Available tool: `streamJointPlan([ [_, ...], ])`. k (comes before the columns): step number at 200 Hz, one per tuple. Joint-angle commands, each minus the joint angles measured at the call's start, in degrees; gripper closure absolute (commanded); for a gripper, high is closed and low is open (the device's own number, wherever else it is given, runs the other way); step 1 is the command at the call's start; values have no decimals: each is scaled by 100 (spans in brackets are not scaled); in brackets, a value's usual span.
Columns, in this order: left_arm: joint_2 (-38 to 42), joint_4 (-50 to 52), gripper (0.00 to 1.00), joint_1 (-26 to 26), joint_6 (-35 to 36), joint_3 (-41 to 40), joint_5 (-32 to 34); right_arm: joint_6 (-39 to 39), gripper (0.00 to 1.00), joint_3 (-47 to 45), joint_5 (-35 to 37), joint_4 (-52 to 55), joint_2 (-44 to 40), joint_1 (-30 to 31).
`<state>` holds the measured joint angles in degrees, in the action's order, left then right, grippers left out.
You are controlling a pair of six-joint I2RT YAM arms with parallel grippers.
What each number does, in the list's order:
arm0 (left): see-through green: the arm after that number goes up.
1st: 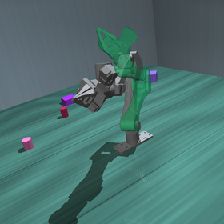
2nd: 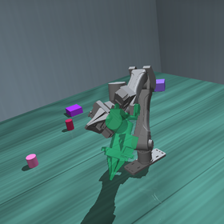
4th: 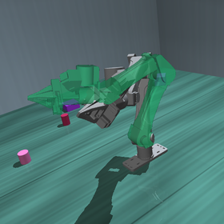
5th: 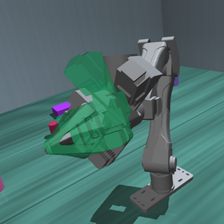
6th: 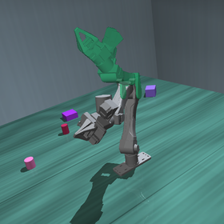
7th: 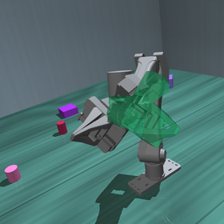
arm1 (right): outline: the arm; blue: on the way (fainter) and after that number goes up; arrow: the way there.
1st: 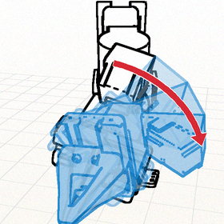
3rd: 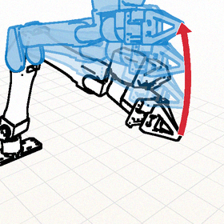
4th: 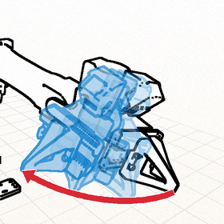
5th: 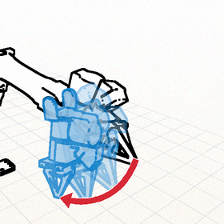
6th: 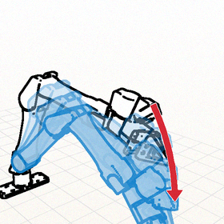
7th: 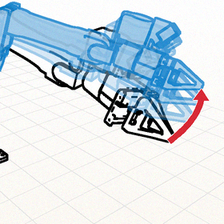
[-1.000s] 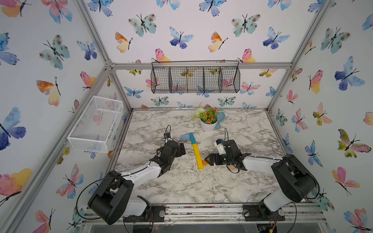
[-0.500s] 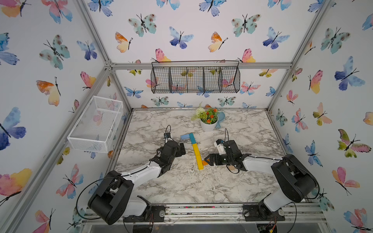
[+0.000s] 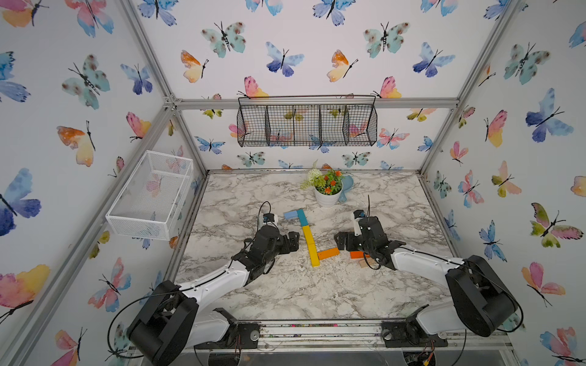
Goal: Assemble a giraffe with building blocks
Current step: Assemble the building block at the center of the board, then adjust the building block at the center of the board.
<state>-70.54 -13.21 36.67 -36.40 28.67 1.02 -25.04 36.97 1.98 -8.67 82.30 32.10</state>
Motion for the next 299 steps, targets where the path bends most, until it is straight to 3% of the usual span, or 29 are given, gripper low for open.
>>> streamJointPlan([
  [1,-26,-211,2,160,-697,-405,-1160,208,0,-191,1087,-315,-162,-19],
  [38,-529,-1128,2,365,-1217,-711,-1859,-29,0,-1309,1268,-1581,-1127,-19],
  [66,-716,-1357,2,625,-1368,-740,-1850,96,0,-1555,1328,-1581,-1629,-18],
  [152,-1386,-1916,2,922,-1686,-660,-1672,34,0,-1559,1086,-1739,-1362,-21],
  [228,-2218,-2319,2,1126,-1839,-354,-1788,-10,0,-1711,1316,-1736,-1688,-19],
  [299,-2341,-2365,2,1186,-1855,-274,-1687,-1,0,-1683,1225,-1638,-1696,-19],
])
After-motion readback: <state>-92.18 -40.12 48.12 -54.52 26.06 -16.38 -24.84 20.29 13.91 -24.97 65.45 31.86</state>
